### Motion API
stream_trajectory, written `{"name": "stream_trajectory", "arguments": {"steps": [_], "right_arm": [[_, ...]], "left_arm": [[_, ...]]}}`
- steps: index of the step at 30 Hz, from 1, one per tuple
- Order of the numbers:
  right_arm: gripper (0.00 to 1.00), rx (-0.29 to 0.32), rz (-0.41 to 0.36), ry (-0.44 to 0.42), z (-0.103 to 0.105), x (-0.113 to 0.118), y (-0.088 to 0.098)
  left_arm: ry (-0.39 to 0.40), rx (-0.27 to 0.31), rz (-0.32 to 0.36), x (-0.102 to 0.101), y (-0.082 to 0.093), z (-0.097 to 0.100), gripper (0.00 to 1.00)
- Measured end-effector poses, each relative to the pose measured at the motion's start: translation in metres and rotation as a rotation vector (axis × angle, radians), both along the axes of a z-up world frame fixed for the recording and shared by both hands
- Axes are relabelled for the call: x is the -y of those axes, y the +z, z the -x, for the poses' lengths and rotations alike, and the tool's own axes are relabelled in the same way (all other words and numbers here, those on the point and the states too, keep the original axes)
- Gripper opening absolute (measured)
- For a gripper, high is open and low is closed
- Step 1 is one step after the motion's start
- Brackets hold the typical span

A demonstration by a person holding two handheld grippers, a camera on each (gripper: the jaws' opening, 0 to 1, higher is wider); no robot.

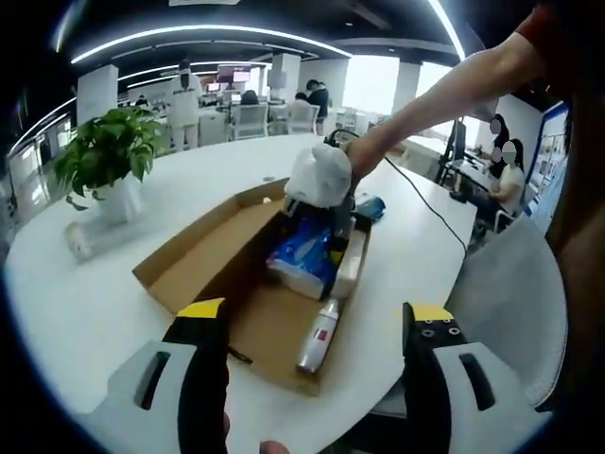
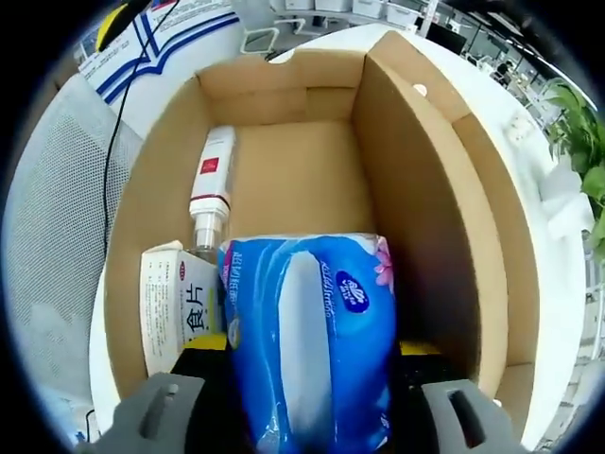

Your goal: Operate the shoe box by opening the lid, removing the specified soft item, and placing it in the target area until the item is outside and the box remains undamaged.

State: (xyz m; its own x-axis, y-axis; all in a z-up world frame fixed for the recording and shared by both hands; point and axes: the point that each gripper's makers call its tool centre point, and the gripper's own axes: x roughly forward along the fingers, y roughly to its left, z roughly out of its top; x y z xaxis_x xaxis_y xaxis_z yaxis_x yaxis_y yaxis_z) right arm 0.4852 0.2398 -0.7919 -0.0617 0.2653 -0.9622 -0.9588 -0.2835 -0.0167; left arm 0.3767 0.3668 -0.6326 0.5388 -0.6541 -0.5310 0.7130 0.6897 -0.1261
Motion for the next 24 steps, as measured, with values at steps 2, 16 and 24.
{"name": "stream_trajectory", "arguments": {"steps": [2, 16, 24], "right_arm": [[0.63, -0.002, 0.007, 0.002, 0.0004, -0.0003, -0.0019], [0.57, -0.01, 0.011, -0.001, 0.0024, 0.0014, -0.0051], [0.47, 0.006, -0.01, 0.039, 0.0077, -0.0004, -0.0027]], "left_arm": [[0.002, 0.0, 0.003, -0.0007, 0.0006, 0.0001, 0.75], [0.01, -0.01, 0.015, -0.0021, -0.0031, 0.0032, 0.73], [0.014, -0.009, 0.019, -0.0036, -0.0027, 0.0027, 0.73]]}}
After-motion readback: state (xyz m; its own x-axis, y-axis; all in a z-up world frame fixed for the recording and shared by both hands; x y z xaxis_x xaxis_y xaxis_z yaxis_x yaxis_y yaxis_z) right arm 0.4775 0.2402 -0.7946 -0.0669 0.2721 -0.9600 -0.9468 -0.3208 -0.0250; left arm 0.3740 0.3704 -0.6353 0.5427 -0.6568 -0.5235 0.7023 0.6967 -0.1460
